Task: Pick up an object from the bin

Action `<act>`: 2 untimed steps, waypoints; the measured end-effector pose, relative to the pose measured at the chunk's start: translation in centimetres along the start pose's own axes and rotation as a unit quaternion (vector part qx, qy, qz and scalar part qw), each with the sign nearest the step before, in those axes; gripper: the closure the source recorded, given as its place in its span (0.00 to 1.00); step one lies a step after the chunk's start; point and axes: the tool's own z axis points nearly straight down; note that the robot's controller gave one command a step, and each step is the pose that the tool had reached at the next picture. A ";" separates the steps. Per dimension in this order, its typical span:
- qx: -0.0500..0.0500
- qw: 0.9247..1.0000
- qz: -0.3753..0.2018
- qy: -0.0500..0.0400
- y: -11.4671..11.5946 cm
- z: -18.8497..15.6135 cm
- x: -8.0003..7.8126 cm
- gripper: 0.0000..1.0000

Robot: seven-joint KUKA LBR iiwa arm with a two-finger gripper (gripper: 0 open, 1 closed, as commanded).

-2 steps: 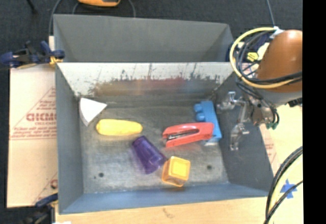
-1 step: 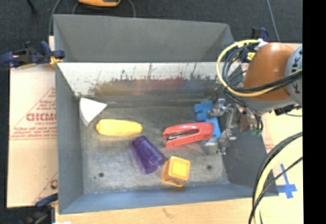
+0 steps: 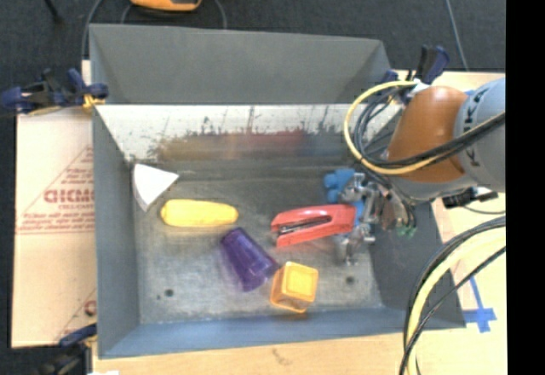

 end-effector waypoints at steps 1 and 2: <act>0.001 0.999 -0.043 -0.004 0.2 0.5 0.0 0.00; 0.000 1.000 0.023 -0.003 1.4 1.0 -1.0 0.00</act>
Offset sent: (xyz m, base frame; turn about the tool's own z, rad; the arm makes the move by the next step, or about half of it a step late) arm 0.0157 0.0232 -0.0220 -0.0361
